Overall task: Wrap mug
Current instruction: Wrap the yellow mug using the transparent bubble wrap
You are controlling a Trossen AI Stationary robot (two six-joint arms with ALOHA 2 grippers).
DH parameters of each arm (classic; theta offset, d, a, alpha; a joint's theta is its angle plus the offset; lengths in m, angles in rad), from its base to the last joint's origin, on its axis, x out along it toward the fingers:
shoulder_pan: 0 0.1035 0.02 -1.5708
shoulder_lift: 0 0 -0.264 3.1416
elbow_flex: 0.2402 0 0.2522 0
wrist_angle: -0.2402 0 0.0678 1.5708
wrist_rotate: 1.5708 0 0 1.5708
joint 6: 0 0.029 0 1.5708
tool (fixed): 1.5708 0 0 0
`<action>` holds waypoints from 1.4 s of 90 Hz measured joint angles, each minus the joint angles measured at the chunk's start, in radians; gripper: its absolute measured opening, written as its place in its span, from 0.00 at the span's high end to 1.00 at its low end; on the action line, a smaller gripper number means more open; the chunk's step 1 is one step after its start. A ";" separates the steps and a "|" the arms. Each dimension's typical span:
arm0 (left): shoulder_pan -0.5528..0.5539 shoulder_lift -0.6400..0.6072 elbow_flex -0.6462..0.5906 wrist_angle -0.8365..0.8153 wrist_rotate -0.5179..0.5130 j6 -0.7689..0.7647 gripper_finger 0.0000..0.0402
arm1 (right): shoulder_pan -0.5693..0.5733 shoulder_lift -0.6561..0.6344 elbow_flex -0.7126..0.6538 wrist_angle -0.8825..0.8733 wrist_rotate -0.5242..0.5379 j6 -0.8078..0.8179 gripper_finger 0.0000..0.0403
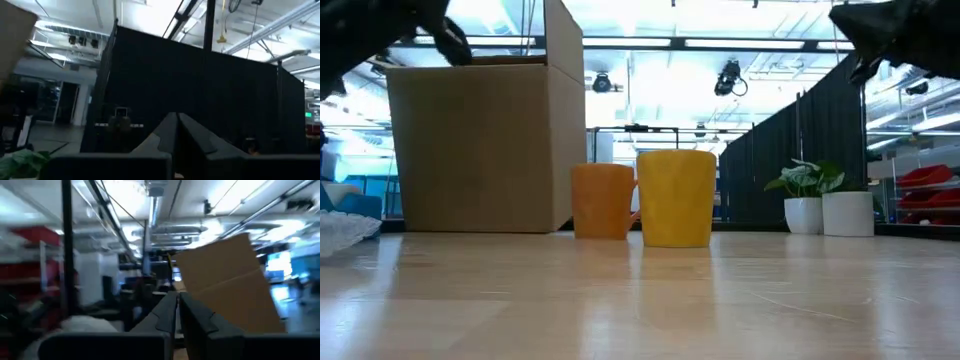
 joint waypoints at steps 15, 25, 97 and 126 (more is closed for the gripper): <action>-0.021 0.267 0.147 0.018 0.006 0.001 1.00 | 0.000 0.013 0.000 -0.029 -0.009 -0.001 1.00; -0.047 0.375 0.261 -0.048 0.023 -0.046 1.00 | 0.000 0.041 0.000 -0.049 -0.030 0.018 1.00; -0.352 0.588 1.120 -1.677 0.038 -0.868 1.00 | 0.236 0.642 0.028 0.272 -0.069 0.125 0.92; -0.363 0.651 1.118 -2.031 0.112 -0.967 0.79 | 0.249 0.860 0.029 0.455 0.055 0.104 0.62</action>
